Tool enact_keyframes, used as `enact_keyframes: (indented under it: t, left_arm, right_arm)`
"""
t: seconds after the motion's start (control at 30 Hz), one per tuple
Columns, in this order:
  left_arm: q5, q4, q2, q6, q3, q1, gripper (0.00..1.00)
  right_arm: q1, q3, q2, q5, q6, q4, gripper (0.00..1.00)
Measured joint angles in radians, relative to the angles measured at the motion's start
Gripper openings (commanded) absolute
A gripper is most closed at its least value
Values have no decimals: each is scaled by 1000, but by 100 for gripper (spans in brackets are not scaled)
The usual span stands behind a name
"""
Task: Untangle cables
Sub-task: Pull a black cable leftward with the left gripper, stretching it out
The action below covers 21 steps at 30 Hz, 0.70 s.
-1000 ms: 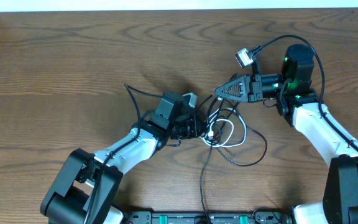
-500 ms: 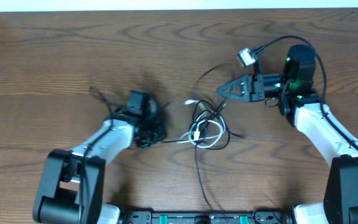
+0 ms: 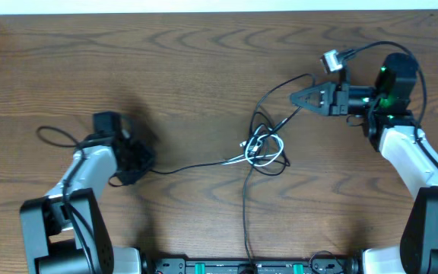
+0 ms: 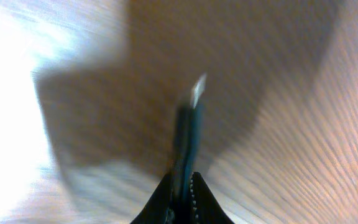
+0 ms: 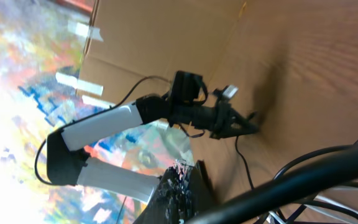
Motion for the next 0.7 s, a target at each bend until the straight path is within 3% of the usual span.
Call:
enact_keyframes:
  t: [0.23,0.3,0.4,0.47,0.7]
  left_arm:
    - [-4,-37,-2,4,3,189,8]
    - [6,-45,-2,10,3,222,17]
    - [62,-45,-1,48,3,240,45]
    - [110,-40,-1,74,5,243,58]
    - [268,-109,3,182,7,222,60]
  right_arm:
    - [-84,0,0,0,0,-18,1]
    - [-92,0,0,0,-6,-39,1]
    - [-92,0,0,0,-22,-83,1]
    - [-92,1,0,0,-35,-103,1]
    - [-93,1,0,0,-53,-123,1]
